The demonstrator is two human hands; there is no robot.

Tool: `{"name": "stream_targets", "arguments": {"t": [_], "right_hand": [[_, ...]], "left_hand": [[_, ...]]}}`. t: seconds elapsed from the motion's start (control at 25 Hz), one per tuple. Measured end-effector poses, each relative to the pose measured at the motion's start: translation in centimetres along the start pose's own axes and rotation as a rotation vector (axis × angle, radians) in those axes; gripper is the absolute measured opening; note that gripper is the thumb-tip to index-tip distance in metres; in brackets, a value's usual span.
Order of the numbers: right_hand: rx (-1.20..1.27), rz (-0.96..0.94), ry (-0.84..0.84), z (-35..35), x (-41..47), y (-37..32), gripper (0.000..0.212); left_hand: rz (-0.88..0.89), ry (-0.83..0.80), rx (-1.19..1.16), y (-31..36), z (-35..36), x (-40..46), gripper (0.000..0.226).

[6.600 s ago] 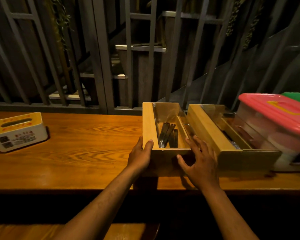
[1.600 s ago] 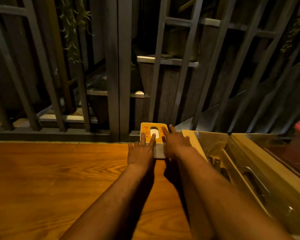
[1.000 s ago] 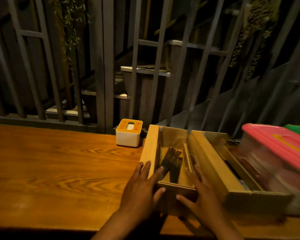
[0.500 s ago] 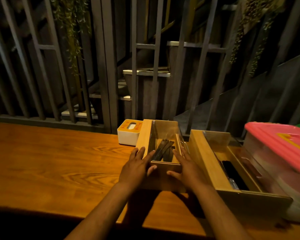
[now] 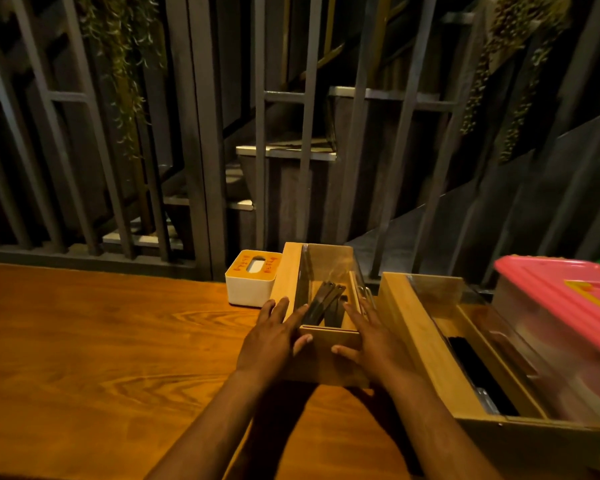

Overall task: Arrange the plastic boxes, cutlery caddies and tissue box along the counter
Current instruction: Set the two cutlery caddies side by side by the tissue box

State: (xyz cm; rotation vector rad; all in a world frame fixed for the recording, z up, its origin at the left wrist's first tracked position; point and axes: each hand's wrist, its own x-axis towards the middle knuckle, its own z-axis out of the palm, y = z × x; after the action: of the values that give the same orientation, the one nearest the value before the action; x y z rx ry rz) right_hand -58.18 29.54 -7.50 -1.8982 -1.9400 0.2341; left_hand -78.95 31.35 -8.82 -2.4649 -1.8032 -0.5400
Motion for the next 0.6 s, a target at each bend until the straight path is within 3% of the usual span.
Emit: {"name": "stream_targets", "arguments": {"t": [0.24,0.48,0.6], "right_hand": [[-0.011,0.013,-0.014,-0.1,0.1,-0.4,0.089],[-0.271,0.05,-0.157,-3.2,-0.6,-3.5,0.09],[-0.142,-0.067,-0.034,-5.8,-3.7,-3.8,0.078]], "left_hand": [[0.013,0.004,0.027,-0.4,0.2,0.1,0.063],[-0.037,-0.08,0.114,2.2,-2.1,-0.9,0.062],[-0.017,-0.018,-0.013,5.0,-4.2,-2.9,0.054]]}}
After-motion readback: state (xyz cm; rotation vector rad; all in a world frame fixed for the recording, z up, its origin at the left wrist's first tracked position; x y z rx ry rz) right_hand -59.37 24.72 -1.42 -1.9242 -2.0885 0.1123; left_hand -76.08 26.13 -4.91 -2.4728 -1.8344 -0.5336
